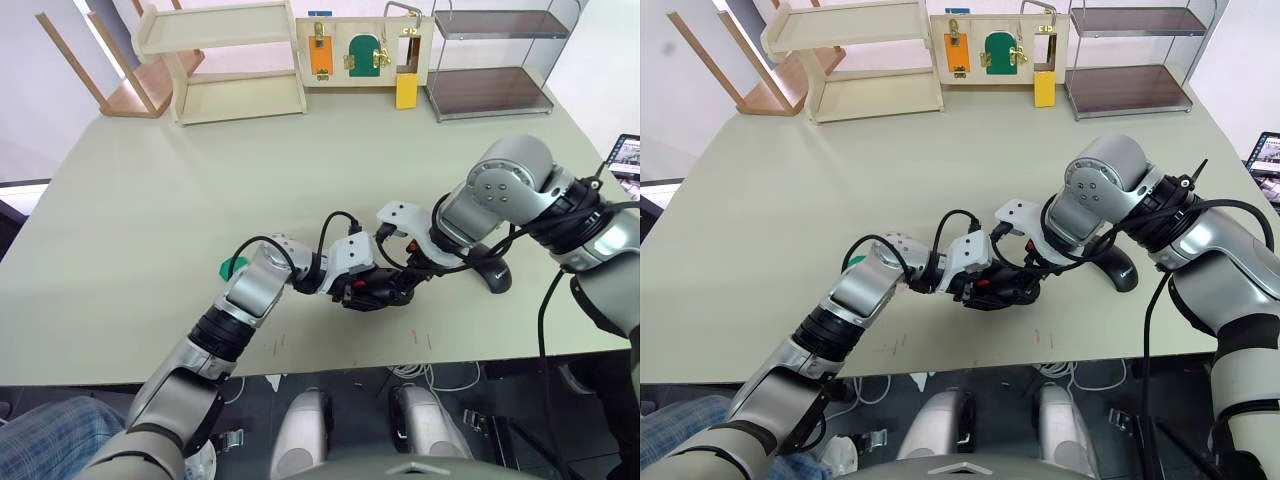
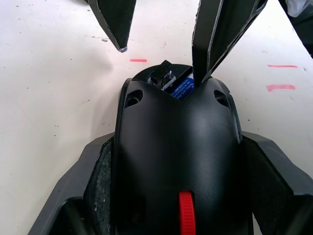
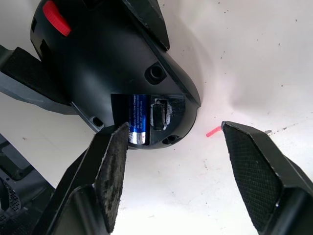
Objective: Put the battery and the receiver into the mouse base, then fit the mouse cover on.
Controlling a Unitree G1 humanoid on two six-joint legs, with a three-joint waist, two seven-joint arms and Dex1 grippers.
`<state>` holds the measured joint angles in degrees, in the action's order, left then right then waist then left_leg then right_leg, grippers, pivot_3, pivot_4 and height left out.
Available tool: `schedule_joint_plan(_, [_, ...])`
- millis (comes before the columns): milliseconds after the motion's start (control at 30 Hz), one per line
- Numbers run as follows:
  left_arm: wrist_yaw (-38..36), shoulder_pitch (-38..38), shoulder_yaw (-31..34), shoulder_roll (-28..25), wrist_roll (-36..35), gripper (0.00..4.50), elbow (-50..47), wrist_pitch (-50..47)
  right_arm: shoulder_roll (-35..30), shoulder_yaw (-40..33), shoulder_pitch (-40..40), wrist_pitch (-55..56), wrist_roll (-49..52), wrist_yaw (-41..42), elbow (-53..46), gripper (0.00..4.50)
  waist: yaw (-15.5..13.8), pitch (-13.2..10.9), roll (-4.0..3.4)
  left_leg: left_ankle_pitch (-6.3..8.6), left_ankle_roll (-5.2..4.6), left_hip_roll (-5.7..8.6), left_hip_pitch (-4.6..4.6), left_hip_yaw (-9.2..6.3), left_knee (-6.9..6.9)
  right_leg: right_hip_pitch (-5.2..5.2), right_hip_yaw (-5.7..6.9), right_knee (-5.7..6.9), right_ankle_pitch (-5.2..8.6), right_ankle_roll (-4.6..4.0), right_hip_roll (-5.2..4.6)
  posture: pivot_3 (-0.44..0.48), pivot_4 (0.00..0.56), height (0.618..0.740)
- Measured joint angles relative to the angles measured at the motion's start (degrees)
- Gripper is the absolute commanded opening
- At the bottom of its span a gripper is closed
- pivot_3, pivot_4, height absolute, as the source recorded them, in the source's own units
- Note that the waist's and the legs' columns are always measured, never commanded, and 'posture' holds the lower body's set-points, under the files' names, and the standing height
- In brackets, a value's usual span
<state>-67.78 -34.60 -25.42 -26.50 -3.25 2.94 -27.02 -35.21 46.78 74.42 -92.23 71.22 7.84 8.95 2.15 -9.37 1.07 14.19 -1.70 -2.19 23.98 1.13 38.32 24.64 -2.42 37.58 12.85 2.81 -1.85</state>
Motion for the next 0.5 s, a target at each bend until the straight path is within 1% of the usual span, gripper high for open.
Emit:
schedule_joint_plan(167, [0.0, 0.0, 0.0, 0.0, 0.0, 3.03, 0.0, 0.1, -1.5, -0.6, 0.0, 0.0, 1.0, 0.9, -0.6, 3.2, 0.0, 0.0, 0.0, 0.0, 0.0, 0.0, 0.01, 0.0, 0.0, 0.0, 0.0, -0.01, 0.0, 0.0, -0.01, 0.0, 0.15, 0.74])
schedule_joint_plan(300, [0.1, -0.1, 0.0, 0.1, 0.0, 3.03, 0.0, 0.1, -4.0, -3.3, -1.0, 0.0, 2.8, 4.3, -4.5, 3.2, -0.2, 0.0, 0.0, 0.0, 0.0, 0.01, 0.04, -0.03, 0.01, 0.01, 0.04, -0.01, 0.0, 0.0, -0.01, 0.0, 0.15, 0.74])
schedule_joint_plan(400, [0.1, -0.2, 0.0, 0.1, 0.0, 3.03, 0.1, 0.2, -6.4, -6.0, -2.7, 0.0, 1.5, 6.3, -6.8, 3.2, -0.2, 0.0, 0.0, 0.0, 0.0, 0.01, 0.05, -0.01, 0.01, 0.01, 0.02, -0.02, 0.0, 0.01, -0.02, 0.0, 0.15, 0.74])
schedule_joint_plan(433, [0.1, -0.2, 0.0, 0.2, 0.0, 3.03, 0.2, 0.3, -8.0, -8.2, -4.7, 0.0, -0.4, 7.9, -9.0, 3.2, -0.3, 0.0, 0.01, 0.0, 0.0, 0.02, 0.07, -0.02, 0.02, 0.01, 0.04, -0.05, 0.0, 0.01, -0.02, 0.0, 0.15, 0.74])
schedule_joint_plan(500, [0.0, -0.3, 0.0, 0.1, -0.1, 3.03, 0.2, 0.3, -9.4, -10.0, -6.6, 0.1, -2.3, 9.2, -10.6, 3.2, -0.3, 0.0, 0.01, 0.0, 0.0, 0.02, 0.08, -0.01, 0.01, 0.02, 0.03, -0.06, 0.0, 0.01, -0.02, 0.0, 0.15, 0.74])
